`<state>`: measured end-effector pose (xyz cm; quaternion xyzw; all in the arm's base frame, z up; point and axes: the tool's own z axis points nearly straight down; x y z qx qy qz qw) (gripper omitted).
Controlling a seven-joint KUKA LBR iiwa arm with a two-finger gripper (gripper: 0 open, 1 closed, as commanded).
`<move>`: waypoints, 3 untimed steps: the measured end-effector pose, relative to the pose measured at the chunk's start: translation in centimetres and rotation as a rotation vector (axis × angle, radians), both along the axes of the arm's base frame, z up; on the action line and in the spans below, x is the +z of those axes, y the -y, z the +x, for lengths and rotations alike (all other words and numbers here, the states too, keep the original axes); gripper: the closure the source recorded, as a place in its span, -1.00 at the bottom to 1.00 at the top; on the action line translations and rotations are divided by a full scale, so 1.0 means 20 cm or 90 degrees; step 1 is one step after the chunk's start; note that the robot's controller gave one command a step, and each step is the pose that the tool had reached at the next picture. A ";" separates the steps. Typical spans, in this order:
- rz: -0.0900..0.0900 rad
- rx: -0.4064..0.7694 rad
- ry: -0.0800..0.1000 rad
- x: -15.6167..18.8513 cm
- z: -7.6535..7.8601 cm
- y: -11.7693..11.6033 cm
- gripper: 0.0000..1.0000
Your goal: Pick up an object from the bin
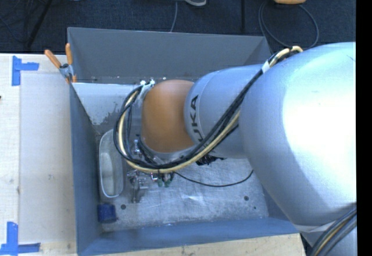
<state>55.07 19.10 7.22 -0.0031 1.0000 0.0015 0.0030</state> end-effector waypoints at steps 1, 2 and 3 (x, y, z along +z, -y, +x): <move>0.001 -0.002 0.004 0.01 0.01 0.01 1.00; 0.000 0.035 0.002 0.59 0.07 -0.03 1.00; -0.004 0.227 -0.001 0.96 -0.05 0.63 1.00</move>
Offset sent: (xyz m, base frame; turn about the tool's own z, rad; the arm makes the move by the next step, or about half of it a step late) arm 0.0000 0.0000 0.0000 0.0000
